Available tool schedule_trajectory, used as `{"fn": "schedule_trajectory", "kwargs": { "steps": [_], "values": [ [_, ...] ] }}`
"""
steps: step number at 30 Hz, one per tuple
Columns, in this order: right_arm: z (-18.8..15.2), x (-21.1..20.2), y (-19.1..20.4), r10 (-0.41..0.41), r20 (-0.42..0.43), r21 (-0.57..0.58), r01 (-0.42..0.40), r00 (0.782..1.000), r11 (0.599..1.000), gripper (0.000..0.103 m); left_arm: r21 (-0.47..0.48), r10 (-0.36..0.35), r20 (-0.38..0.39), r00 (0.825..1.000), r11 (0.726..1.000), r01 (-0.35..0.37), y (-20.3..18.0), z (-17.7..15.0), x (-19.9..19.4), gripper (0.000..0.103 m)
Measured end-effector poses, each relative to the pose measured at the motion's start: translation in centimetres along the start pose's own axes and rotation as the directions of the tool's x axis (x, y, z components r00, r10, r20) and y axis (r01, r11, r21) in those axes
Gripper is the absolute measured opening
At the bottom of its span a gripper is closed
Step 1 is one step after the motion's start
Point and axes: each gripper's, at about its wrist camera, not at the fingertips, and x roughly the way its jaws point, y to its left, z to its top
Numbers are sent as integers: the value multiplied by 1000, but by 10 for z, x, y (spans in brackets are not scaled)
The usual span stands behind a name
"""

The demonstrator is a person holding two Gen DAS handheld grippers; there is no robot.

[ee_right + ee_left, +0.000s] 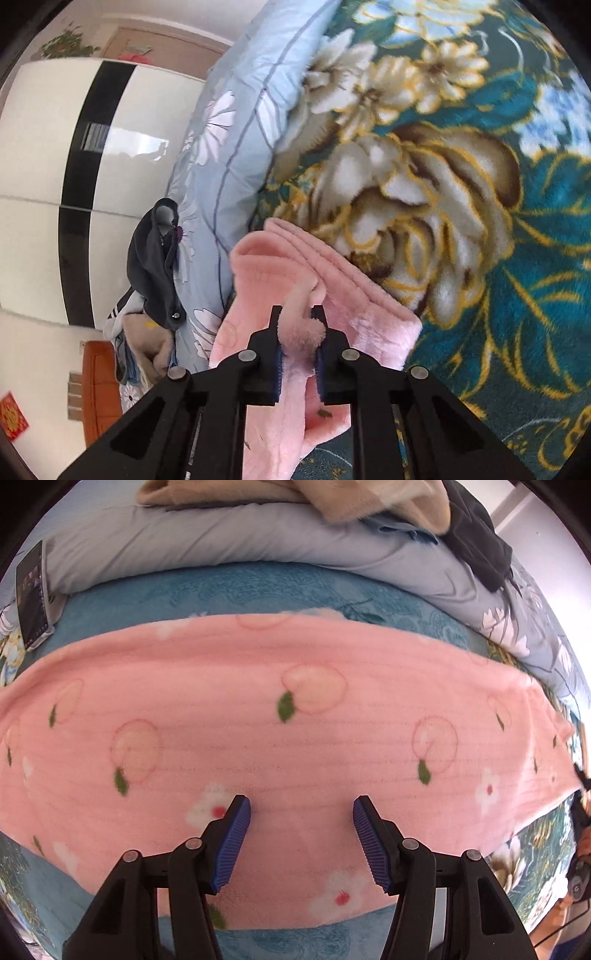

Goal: Fold clothes

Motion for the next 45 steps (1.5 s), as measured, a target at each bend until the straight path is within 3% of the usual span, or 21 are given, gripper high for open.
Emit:
{"fn": "schedule_trajectory", "kwargs": {
  "steps": [10,15,17,22,29,32,33,34,38,42,45],
  "values": [
    [11,-8,-14,-80,16,-120,82,997,989,13,10,15,-32,999,1000,-14,5,-6,3,62],
    [10,-22,-20,-85,29,-123,88,996,988,33,5,8,-43,999,1000,-8,9,-6,3,62],
    [8,-29,-26,-90,27,-126,93,996,988,36,-1,3,-47,999,1000,-3,11,-5,4,63],
    [7,-22,-41,8,21,-29,-7,1000,1000,44,1,-1,-53,999,1000,1,14,-5,4,64],
    [12,-1,-23,63,-18,-73,-64,998,995,46,-7,-10,-59,998,1000,9,21,-3,3,64],
    [14,8,-16,67,-31,-83,-70,997,994,37,-9,-14,-58,998,1000,14,25,-2,1,64],
    [15,8,-13,56,-26,-85,-58,998,995,20,-11,-16,-59,998,1000,15,27,-2,0,64],
    [16,7,-9,50,-21,-85,-52,999,995,17,-13,-18,-59,998,1000,17,28,-2,-1,64],
    [26,-12,8,82,69,-127,-73,994,989,12,-16,-21,-56,998,1000,20,37,-1,-4,64],
    [30,4,-6,-27,15,-84,28,1000,996,11,-30,-29,-56,998,999,28,46,-2,-5,64],
    [29,0,-4,-9,18,-72,10,1000,997,11,-45,-46,-52,998,998,44,55,-1,-9,64]
  ]
}}
